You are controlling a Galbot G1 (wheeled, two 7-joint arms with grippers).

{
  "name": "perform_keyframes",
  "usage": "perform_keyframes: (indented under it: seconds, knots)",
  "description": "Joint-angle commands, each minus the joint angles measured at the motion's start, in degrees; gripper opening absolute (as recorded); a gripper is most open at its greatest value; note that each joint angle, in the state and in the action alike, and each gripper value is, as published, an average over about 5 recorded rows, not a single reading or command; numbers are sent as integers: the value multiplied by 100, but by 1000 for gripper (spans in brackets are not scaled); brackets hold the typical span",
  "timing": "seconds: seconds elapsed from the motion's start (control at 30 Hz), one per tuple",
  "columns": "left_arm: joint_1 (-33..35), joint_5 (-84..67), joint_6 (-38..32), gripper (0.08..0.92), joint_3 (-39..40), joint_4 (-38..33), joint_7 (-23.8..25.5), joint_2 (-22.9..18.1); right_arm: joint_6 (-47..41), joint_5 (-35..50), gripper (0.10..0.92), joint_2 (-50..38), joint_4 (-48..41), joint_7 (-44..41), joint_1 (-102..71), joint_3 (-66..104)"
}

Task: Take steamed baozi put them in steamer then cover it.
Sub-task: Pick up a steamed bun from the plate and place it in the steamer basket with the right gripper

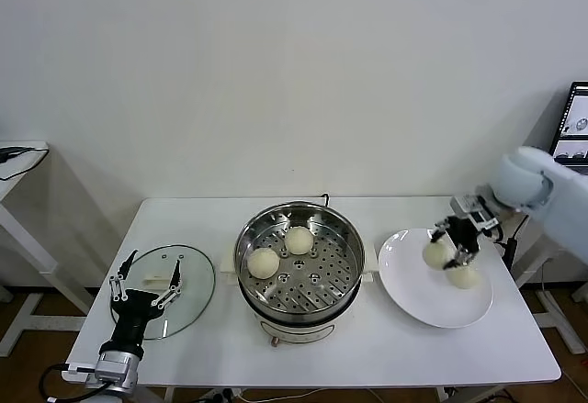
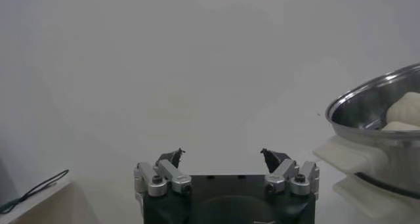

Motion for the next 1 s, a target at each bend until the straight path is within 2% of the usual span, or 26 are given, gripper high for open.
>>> perform_keyframes:
  seconds: [0.03,0.33,0.5,1.0]
  knots:
    - [9,-2,2,823,-11,17,8,14,499,338,662,465,825,-20,2207,-1105]
    - [-15,-11,10,823,-60,36,16,43,1616,389,624,1648,1019,201,2758,-1711]
    - [-39,-9,18,823,-46,60,24,46,2191,-128,611,2264,1113,507,2694,-1923]
    - [-83,-29,-12,823,-160,190,59,52,2656,-936,611,3218,1171,953,1919,-2091]
